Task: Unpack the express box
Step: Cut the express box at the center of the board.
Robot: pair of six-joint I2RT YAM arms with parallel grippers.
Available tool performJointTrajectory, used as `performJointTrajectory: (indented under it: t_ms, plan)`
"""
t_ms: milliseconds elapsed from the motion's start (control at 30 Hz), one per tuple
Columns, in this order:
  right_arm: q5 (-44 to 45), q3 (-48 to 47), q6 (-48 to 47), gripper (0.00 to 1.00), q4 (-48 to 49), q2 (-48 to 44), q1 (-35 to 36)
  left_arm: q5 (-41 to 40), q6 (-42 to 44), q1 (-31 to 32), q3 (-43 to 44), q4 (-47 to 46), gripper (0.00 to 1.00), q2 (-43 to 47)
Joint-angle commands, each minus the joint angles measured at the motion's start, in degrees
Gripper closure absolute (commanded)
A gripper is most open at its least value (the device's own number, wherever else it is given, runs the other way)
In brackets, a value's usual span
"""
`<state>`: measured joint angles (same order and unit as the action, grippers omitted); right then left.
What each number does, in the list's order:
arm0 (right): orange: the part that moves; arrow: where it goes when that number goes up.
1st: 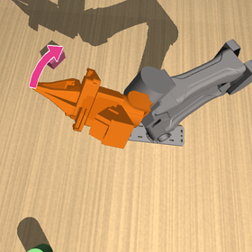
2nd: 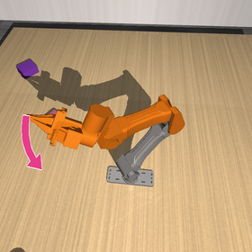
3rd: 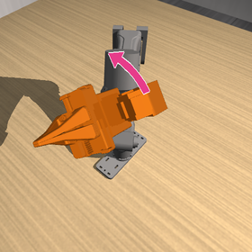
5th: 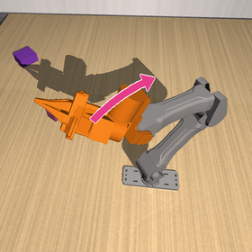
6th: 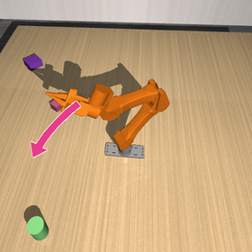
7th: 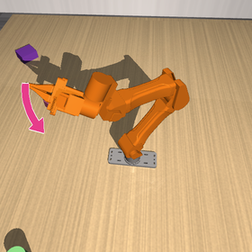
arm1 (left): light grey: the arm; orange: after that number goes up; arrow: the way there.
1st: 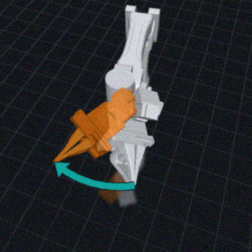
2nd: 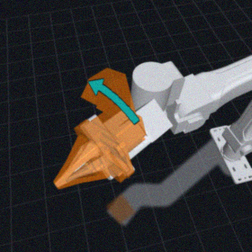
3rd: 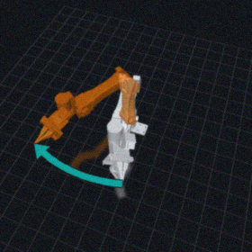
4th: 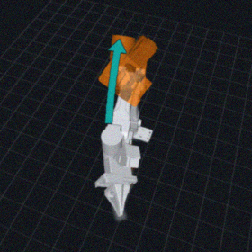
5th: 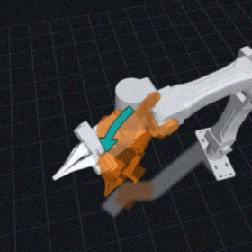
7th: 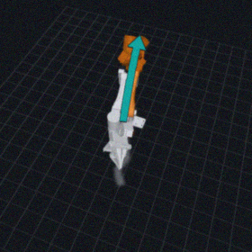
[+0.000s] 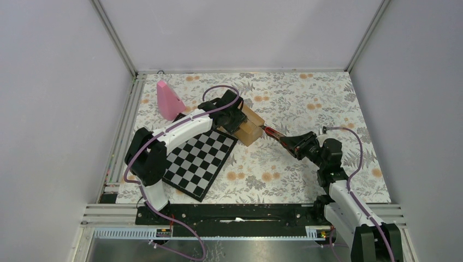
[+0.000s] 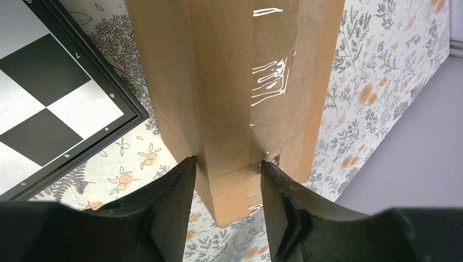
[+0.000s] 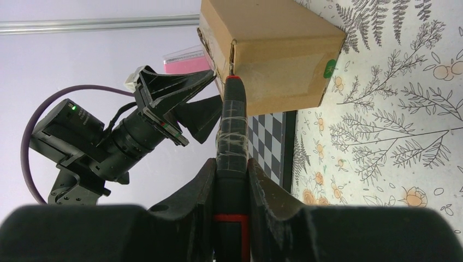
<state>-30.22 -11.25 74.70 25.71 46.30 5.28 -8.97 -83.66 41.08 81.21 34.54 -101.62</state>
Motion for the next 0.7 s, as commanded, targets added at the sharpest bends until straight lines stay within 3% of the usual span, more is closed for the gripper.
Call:
performJointTrajectory:
  t_ms: [0, 667]
  plan:
    - [2.54, 0.27, 0.64, 1.00, 2.84, -1.61, 0.43, 0.41, -1.68, 0.06, 0.49, -1.07, 0.52, 1.32]
    - [0.42, 0.96, 1.66, 1.00, 9.29, 3.61, 0.84, 2.46, -1.33, 0.47, 0.93, -2.01, 0.52, -0.10]
